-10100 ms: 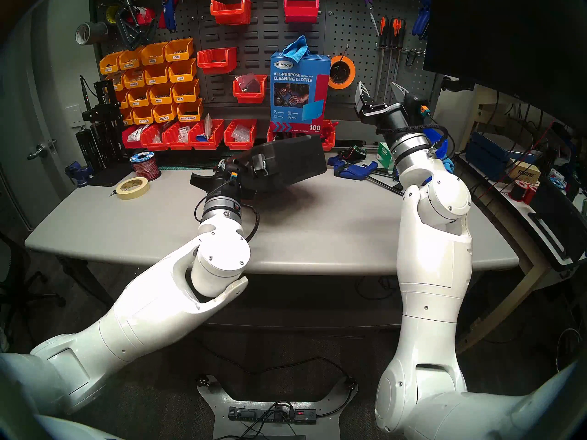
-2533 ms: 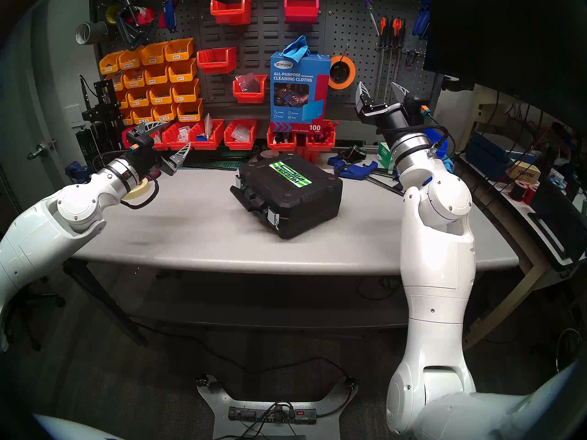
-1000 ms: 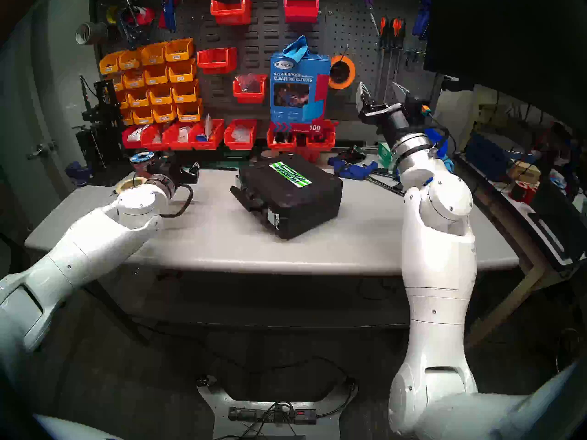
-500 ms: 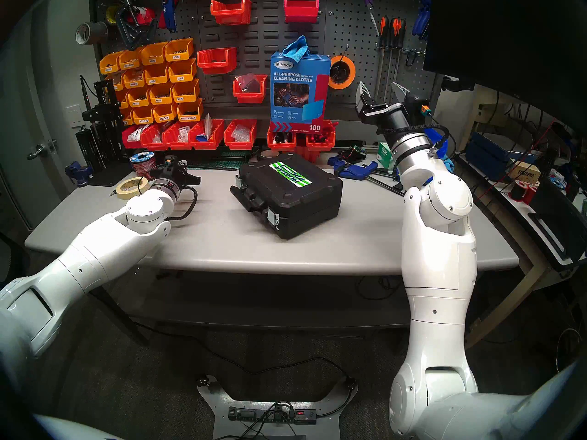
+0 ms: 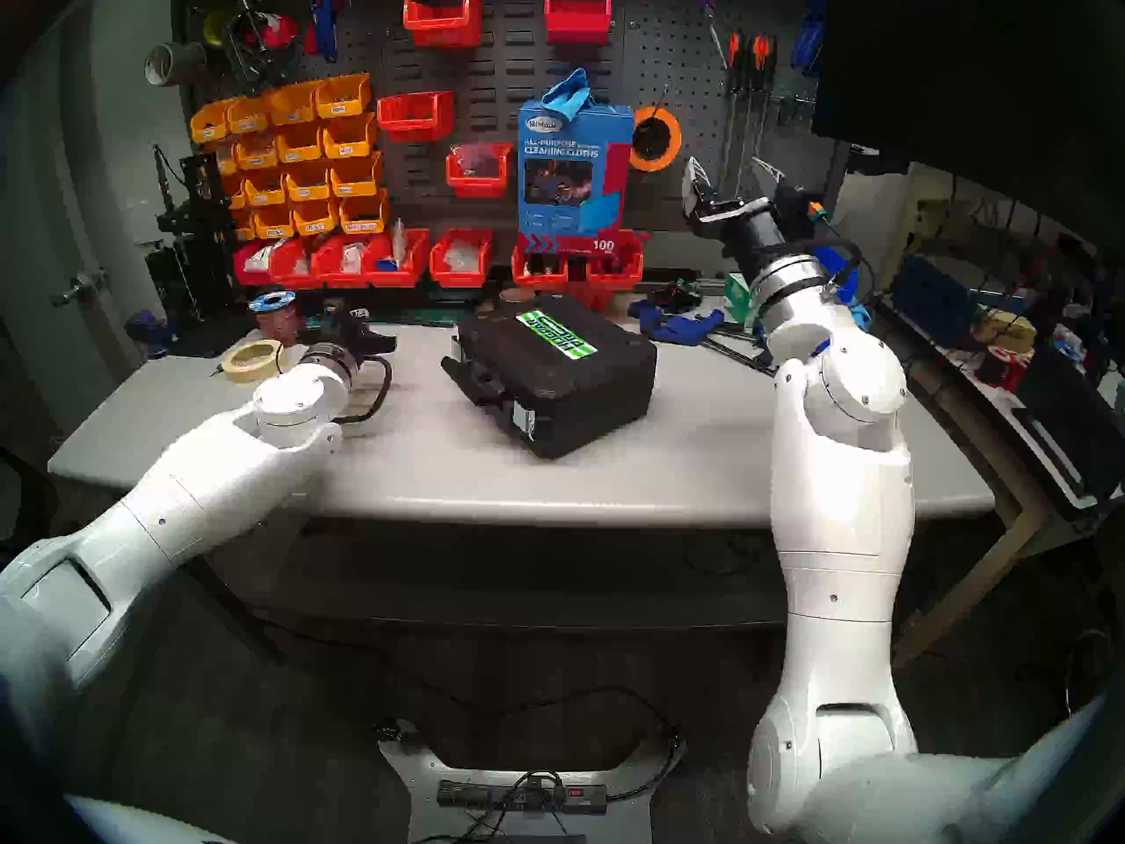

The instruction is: Open the tool box

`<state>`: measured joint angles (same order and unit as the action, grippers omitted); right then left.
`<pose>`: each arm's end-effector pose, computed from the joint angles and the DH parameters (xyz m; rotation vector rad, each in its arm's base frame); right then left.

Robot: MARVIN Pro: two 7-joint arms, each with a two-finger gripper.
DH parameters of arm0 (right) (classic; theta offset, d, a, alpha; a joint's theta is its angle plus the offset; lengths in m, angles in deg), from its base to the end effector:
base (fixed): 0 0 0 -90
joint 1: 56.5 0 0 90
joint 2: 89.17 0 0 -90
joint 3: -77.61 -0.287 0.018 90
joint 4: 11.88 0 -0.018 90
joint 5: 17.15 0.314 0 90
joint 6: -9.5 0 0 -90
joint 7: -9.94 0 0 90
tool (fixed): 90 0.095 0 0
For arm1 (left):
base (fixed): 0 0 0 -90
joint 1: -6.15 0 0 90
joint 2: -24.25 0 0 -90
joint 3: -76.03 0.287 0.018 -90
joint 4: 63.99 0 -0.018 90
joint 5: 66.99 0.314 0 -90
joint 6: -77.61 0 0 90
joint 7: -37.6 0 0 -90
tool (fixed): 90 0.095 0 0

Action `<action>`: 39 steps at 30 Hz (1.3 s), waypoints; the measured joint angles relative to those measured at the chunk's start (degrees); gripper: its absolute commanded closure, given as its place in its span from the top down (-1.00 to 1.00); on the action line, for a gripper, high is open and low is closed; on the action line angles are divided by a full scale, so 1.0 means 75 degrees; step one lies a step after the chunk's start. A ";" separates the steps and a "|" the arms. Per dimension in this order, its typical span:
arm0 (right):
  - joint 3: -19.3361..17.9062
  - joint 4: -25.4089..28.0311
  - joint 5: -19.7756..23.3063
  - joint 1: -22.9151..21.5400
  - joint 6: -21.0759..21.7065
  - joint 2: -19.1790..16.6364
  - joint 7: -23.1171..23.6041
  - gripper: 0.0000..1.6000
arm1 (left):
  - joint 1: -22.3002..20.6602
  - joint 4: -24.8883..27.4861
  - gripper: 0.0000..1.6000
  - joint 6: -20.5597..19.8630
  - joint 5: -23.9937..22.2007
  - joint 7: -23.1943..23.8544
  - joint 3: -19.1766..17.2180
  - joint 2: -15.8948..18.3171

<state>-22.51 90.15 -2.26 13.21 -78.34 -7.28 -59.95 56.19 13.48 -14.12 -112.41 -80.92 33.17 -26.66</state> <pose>0.4605 -0.0710 -0.0511 -1.4143 -0.2136 -2.5949 0.5429 0.0587 -0.1957 -2.1202 0.0976 -2.1002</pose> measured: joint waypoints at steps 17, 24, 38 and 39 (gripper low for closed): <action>0.0023 0.0001 0.0024 0.0007 -0.0002 -0.0030 -0.0025 1.00 | 0.0067 0.0358 -1.00 -0.0196 -0.0175 -0.0053 0.0113 -0.0257; 0.0032 0.0002 0.0036 0.0008 -0.0004 -0.0043 -0.0035 1.00 | 0.0169 0.0898 -1.00 -0.0532 -0.0461 0.0014 0.0112 -0.0267; 0.0050 0.0002 0.0061 0.0012 -0.0007 -0.0068 -0.0060 1.00 | 0.0633 0.2011 -1.00 -0.1084 -0.0849 0.0069 0.0126 0.0009; 0.0051 0.0002 0.0063 0.0013 -0.0007 -0.0070 -0.0062 1.00 | 0.0661 0.2055 -1.00 -0.1107 -0.0866 0.0072 0.0125 0.0037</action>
<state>-22.13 90.17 -1.79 13.31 -78.40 -7.80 -60.41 61.15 28.89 -22.42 -118.91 -80.38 34.10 -26.38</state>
